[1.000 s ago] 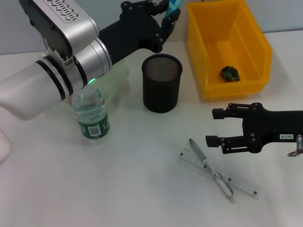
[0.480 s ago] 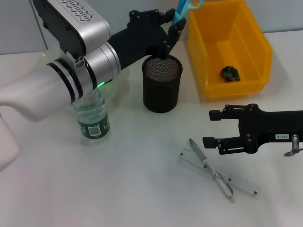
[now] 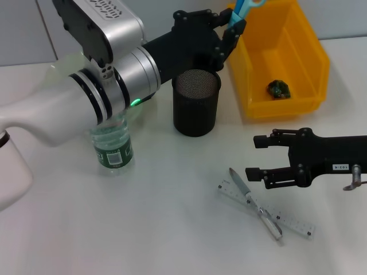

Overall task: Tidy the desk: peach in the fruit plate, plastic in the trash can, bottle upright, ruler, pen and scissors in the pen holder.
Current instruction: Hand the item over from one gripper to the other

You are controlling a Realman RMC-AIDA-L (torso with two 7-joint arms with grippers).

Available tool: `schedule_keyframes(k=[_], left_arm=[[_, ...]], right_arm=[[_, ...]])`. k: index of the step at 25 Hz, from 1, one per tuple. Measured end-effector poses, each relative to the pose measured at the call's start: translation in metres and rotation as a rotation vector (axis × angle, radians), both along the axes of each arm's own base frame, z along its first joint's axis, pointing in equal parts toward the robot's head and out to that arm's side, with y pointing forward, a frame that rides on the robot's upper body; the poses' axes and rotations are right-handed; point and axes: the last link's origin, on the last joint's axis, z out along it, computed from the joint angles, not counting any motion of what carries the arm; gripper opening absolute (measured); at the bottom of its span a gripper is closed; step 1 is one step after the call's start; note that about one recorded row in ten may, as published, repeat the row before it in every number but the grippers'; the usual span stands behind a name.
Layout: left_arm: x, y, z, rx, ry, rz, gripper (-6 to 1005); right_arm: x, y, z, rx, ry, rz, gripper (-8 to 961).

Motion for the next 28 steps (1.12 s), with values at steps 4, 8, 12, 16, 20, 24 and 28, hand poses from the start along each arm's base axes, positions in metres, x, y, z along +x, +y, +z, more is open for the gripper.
schedule_keyframes(k=[4,8,12,16,20,24,28], left_arm=[[0.001,0.001,0.000,0.001,-0.003,0.010,234],[0.000,0.006,-0.001,0.015,0.019,0.031,234],[-0.002,0.008,-0.002,0.022,0.030,0.039,234],[-0.006,0.012,0.000,0.052,0.056,0.050,234],[-0.010,0.014,-0.001,0.059,0.073,0.064,234],[-0.011,0.013,-0.002,0.057,0.081,0.065,234],[-0.012,0.014,-0.003,0.059,0.086,0.069,234]], right_arm=[[0.000,0.000,0.000,-0.001,0.000,0.000,808],[-0.002,0.002,-0.001,-0.003,0.001,0.006,807],[-0.005,0.004,-0.002,-0.006,0.004,0.014,807],[-0.006,0.005,-0.003,-0.010,0.008,0.016,806],[-0.007,0.005,-0.004,-0.013,0.010,0.018,806],[-0.010,0.008,-0.005,-0.015,0.012,0.024,805],[-0.011,0.009,-0.005,-0.015,0.012,0.026,805]])
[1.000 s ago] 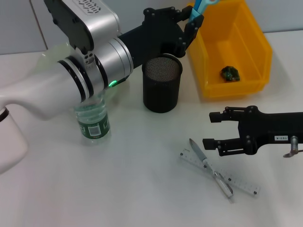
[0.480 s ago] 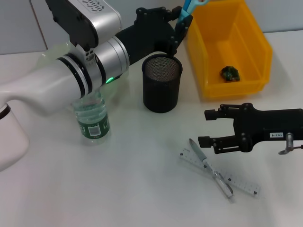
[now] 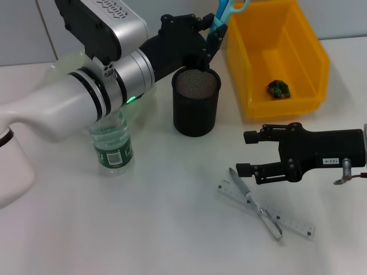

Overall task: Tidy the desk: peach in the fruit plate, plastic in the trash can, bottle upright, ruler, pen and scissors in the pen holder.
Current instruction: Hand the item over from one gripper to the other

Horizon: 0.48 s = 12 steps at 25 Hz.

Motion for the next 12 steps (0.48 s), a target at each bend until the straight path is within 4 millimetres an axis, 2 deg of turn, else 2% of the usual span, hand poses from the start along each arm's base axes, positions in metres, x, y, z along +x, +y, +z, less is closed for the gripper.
schedule_keyframes(k=[5,12], left_arm=[[-0.001,0.000,0.000,0.002,0.003,0.003,234],[0.008,-0.017,0.011,0.000,-0.069,-0.037,234]], right_arm=[[0.000,0.000,0.000,0.001,0.000,-0.001,804],[0.003,-0.001,0.003,0.018,0.009,-0.013,804]])
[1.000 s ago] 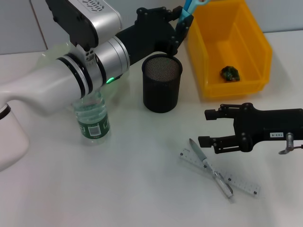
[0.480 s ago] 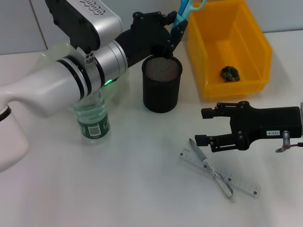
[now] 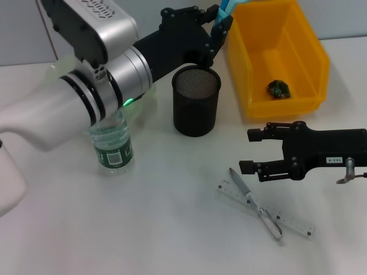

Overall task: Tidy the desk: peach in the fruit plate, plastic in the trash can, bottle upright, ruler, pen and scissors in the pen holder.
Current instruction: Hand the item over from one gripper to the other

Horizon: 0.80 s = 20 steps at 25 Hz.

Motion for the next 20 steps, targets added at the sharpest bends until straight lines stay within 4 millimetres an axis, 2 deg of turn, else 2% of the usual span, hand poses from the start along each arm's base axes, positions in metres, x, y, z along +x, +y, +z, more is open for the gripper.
schedule_keyframes(k=[10,16,20], left_arm=[[0.003,-0.008,0.003,-0.032,-0.052,-0.001,234],[0.002,-0.009,0.005,-0.032,-0.059,-0.001,234],[-0.005,-0.010,0.006,-0.025,-0.060,0.020,234]], right_arm=[[0.004,0.000,0.006,0.024,0.014,-0.022,802],[0.014,-0.008,0.024,0.078,0.069,-0.065,802],[0.021,-0.014,0.037,0.122,0.114,-0.090,801]])
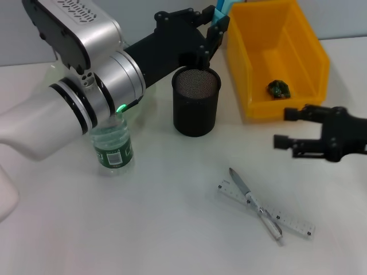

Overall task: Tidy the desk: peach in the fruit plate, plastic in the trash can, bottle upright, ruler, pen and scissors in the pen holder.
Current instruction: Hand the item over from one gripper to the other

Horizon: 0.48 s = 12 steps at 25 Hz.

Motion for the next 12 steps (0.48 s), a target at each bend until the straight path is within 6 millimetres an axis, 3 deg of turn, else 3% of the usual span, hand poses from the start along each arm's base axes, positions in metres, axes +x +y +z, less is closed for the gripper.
schedule_keyframes(k=[4,12], left_arm=[[-0.004,-0.001,-0.001,0.004,0.003,0.009,234],[-0.006,-0.003,-0.001,0.005,0.005,0.012,234]], right_arm=[[0.010,-0.010,0.026,0.137,0.085,-0.032,801],[0.013,-0.033,0.047,0.382,0.265,0.051,800]])
